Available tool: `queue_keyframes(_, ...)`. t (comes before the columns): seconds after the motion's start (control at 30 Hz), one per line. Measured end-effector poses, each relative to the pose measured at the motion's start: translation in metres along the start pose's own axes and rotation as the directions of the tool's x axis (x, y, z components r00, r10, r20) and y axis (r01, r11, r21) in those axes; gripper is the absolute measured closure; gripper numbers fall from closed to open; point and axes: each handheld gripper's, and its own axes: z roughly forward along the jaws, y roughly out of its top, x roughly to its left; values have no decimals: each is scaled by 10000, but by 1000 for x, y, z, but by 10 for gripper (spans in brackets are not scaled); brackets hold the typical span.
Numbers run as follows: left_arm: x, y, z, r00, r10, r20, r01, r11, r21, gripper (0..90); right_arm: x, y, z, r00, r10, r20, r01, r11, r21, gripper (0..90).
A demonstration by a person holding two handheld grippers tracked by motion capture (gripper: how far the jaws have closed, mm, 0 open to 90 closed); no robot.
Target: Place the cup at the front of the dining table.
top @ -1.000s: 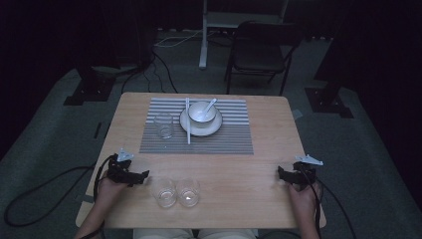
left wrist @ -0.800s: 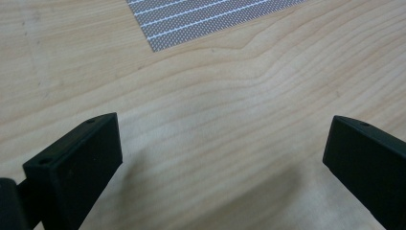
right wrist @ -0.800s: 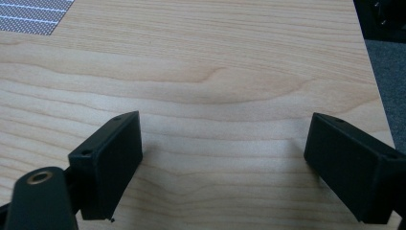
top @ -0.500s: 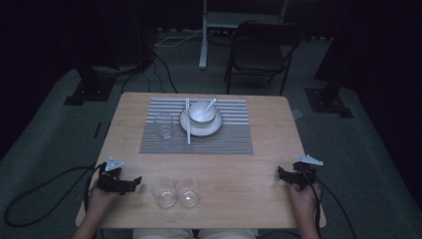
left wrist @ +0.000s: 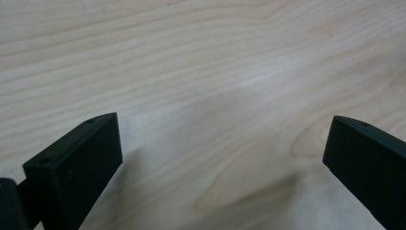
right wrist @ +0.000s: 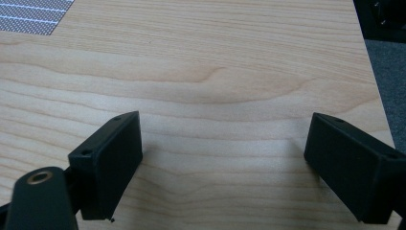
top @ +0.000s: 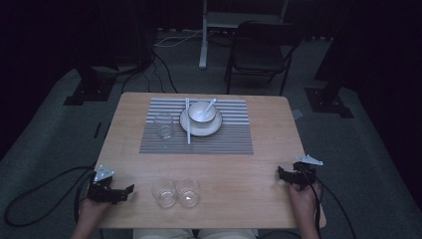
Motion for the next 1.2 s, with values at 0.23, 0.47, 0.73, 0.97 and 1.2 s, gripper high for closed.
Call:
queue_keyframes(0.23, 0, -11, -12, 9999, 83, -145, -83, 10000, 4, 0, 0, 0, 0, 10000, 0, 0, 0, 10000, 0, 122)
queue_keyframes(0.47, -3, -19, -19, 9998, 170, -122, -168, 9998, 146, 0, 0, 0, 0, 10000, 0, 1, 0, 10000, 1, 122)
queue_keyframes(0.73, -8, -27, -28, 9999, 66, -133, -66, 10000, -29, 0, 0, 0, 0, 10000, -6, -1, 6, 10000, 0, 122)
queue_keyframes(0.97, -12, -38, -37, 9994, -189, -295, 186, 9998, -102, 0, 0, 0, 0, 10000, -16, -3, 16, 10000, 4, 122)
queue_keyframes(1.2, -17, -47, -43, 9952, 251, -942, -218, 9991, 361, 0, 0, 0, 0, 10000, -8, -7, 8, 10000, 4, 122)
